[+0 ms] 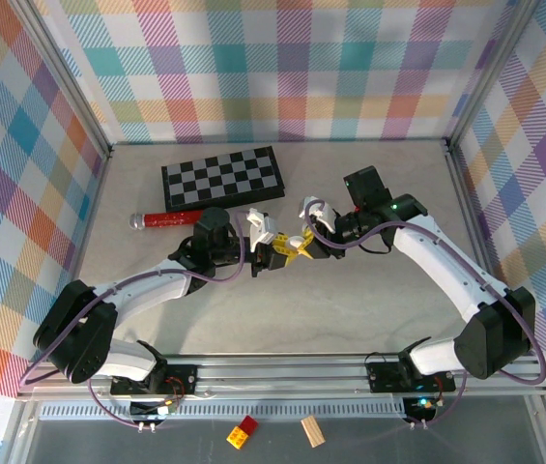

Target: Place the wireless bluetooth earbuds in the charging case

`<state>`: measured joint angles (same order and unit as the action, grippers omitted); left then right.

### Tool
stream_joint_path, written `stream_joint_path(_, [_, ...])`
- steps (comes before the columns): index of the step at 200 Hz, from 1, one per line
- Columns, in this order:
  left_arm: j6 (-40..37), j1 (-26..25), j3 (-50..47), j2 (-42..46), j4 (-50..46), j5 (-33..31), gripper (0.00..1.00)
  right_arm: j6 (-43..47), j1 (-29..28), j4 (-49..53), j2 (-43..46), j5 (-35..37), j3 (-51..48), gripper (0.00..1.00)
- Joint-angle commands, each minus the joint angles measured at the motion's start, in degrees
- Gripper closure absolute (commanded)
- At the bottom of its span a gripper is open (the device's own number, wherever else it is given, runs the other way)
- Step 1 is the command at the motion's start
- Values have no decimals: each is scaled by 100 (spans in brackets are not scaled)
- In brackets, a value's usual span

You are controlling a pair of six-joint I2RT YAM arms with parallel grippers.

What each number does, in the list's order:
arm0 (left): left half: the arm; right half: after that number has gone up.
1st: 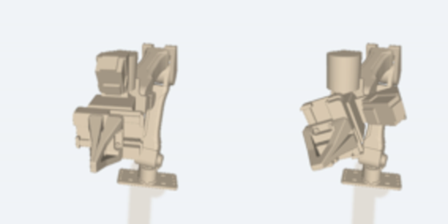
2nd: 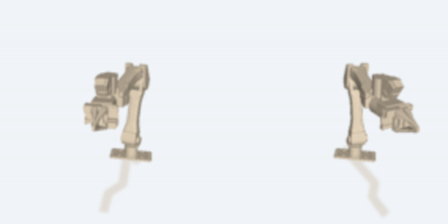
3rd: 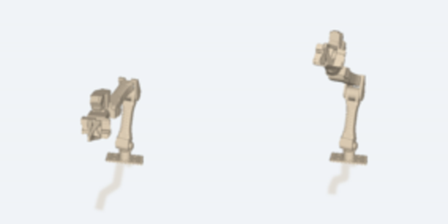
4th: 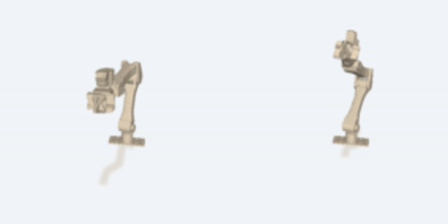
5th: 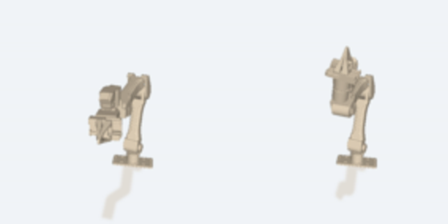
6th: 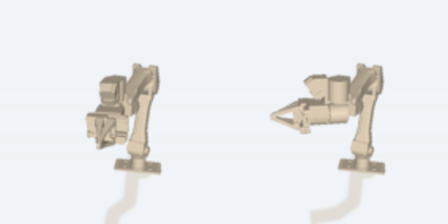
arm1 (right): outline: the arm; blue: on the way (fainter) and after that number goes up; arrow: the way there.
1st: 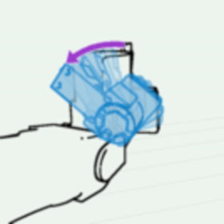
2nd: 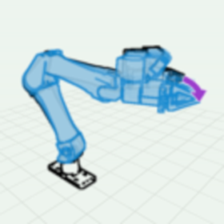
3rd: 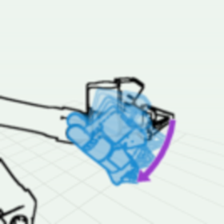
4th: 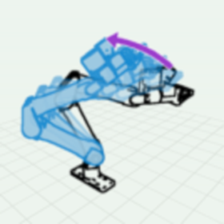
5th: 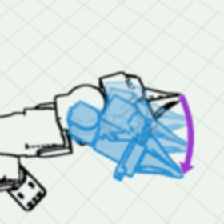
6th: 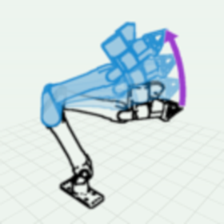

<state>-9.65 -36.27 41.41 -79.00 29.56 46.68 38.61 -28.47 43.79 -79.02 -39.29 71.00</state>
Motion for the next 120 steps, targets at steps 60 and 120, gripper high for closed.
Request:
stream_joint_path(60, [233, 28, -700, 243, 1170, -1195, 5, -1735, 428, -1896, 385, 435, -939, 81])
stream_joint_path(120, [262, 102, -1392, 306, 1446, -2353, 0, -5174, 773, -4445, -151, 615, -2034, 87])
